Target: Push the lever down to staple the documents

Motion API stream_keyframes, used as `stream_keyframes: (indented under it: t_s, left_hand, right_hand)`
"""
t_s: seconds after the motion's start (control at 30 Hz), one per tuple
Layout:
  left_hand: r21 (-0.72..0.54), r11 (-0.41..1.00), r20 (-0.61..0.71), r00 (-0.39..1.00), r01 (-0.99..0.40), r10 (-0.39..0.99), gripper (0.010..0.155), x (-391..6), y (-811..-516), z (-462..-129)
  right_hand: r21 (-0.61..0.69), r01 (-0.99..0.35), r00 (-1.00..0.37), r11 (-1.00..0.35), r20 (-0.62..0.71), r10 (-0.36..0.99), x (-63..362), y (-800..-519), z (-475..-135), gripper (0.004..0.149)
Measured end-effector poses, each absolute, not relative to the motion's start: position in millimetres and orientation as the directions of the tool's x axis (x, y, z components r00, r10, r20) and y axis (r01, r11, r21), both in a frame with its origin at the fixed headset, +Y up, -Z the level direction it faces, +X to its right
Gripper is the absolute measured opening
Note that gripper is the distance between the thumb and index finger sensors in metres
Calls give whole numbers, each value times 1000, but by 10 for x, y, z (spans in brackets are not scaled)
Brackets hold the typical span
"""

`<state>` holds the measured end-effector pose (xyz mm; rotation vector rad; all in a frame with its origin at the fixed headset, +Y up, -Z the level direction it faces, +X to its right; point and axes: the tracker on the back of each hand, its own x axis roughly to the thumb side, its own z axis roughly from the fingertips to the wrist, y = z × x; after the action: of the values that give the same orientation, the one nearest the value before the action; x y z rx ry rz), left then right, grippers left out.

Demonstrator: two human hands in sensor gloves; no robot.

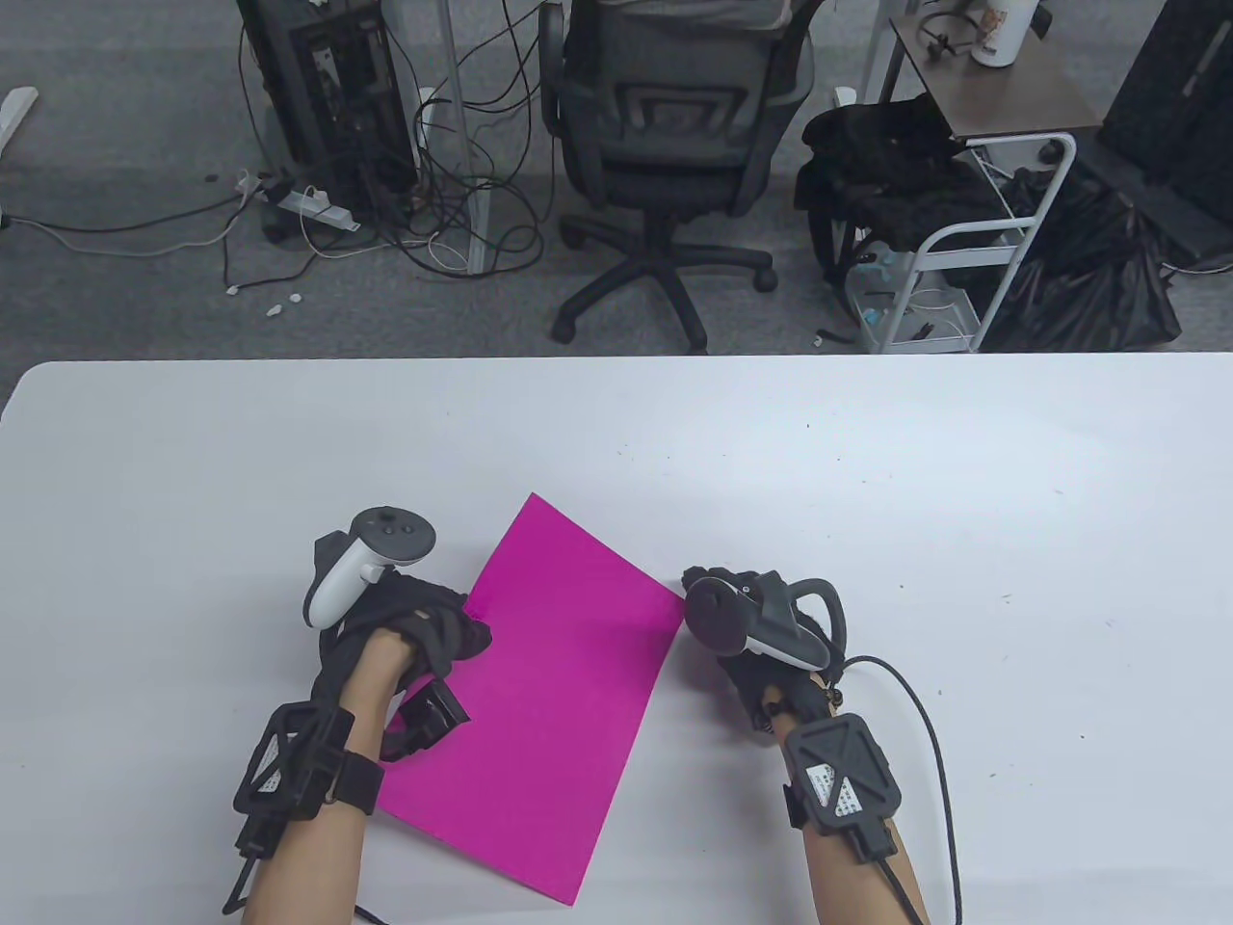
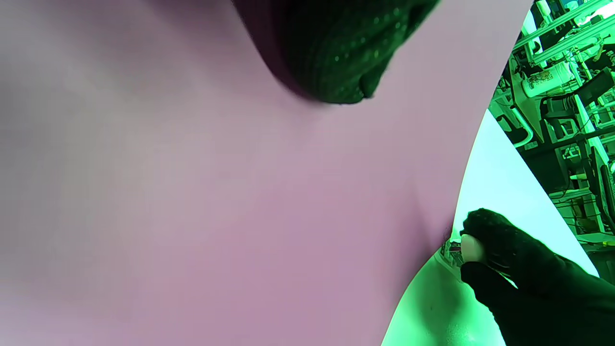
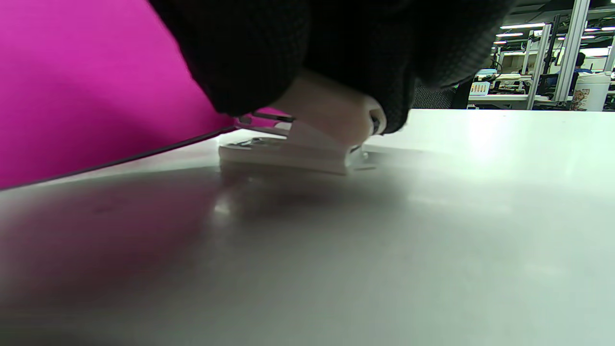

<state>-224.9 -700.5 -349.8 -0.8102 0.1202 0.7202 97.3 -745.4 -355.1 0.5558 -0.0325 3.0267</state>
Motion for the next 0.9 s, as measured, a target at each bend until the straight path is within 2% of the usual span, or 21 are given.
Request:
stream_keyframes:
  t_s: [0.4,0.9]
  left_hand:
    - [-629,503,-334,790,-593,514,40,-2150,-7046,-3517]
    - [-505,753,-213,906,-422,366,40,-1868,-7224,-3474]
  right_hand:
    - [-8,-69,-933,-998,354,62,977,-7452,-3553,57]
    - [6,-72,-932,-997,356,70,985,-7454,-3550,57]
